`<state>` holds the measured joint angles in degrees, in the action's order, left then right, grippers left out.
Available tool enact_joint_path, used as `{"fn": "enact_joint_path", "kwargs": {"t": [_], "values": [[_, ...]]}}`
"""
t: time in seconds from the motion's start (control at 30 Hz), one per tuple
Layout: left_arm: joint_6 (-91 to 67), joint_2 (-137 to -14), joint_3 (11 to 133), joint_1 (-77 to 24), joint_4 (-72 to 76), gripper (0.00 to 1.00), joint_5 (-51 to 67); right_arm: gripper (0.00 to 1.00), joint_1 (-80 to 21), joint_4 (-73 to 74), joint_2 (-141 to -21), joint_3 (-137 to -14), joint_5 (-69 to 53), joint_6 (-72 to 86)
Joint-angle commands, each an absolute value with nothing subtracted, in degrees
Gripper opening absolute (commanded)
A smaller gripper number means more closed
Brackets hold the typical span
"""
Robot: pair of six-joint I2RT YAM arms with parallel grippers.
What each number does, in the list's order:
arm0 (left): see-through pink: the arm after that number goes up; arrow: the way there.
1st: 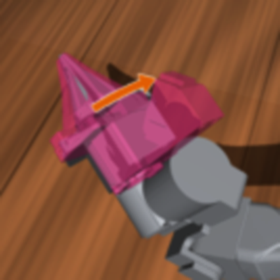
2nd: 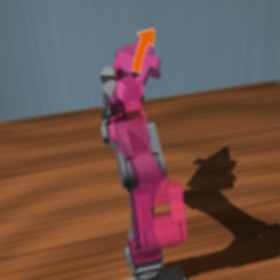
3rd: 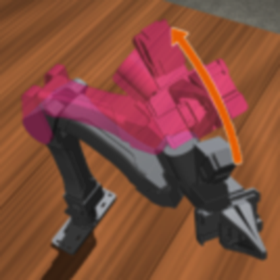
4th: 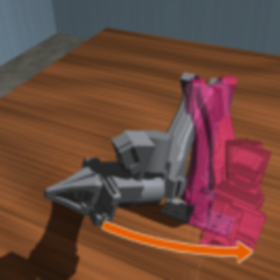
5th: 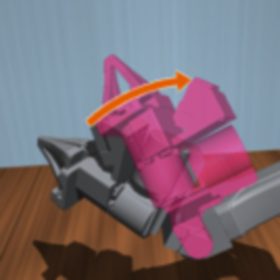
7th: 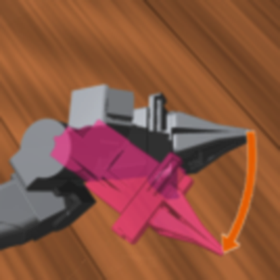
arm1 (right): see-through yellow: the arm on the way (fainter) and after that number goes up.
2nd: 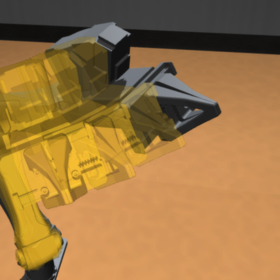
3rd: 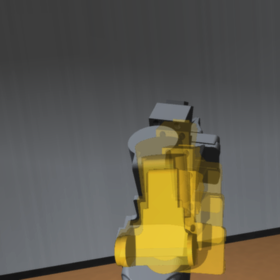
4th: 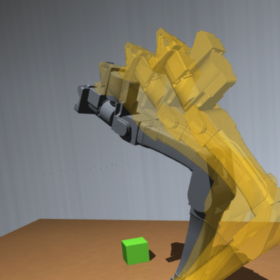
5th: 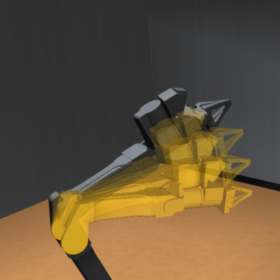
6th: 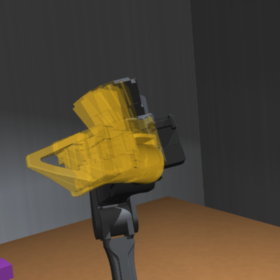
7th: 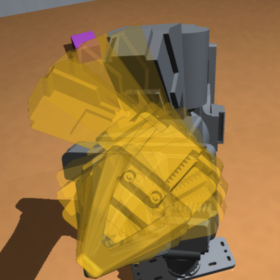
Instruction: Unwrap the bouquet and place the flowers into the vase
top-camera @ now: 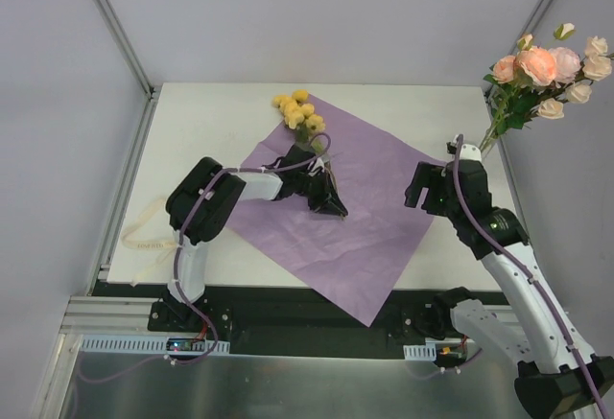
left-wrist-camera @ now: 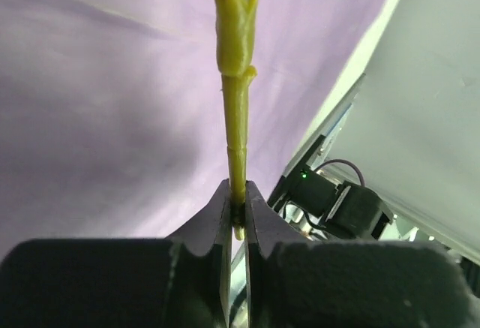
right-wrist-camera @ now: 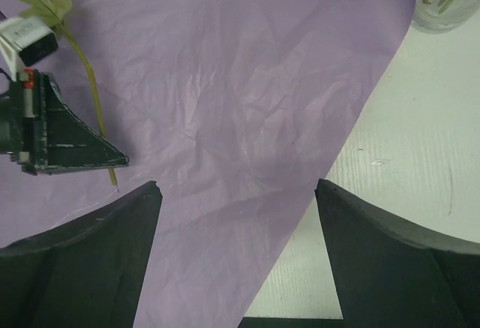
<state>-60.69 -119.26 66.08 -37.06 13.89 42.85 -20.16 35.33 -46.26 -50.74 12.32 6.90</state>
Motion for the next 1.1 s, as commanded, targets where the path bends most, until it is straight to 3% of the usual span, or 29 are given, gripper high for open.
{"fn": "enact_joint_path", "kwargs": {"t": [0.0, 0.4, 0.77, 0.9, 1.07], "values": [[-50.6, -107.1, 67.9, -36.8, 12.3, 0.00, 40.2, 0.87, -20.7, 34.3, -48.3, -53.4, 9.1, 6.6], [-22.2, -90.5, 73.8, -43.6, -5.3, 0.00, 29.5, 0.87, -20.3, 35.5, -56.4, -67.9, -11.0, 5.2], [-9.5, -86.8, 77.0, -50.4, -13.6, 0.00, 25.9, 0.88, -12.2, 37.4, -60.6, -85.4, -29.4, 3.8], [-8.4, -87.6, 77.7, -52.6, -14.7, 0.00, 24.9, 0.79, -10.3, 34.7, -62.0, -88.1, -35.7, 5.1], [-6.6, -88.2, 78.3, -55.3, -16.5, 0.00, 22.4, 0.77, -10.5, 29.3, -62.7, -86.0, -42.5, 6.4]]}}
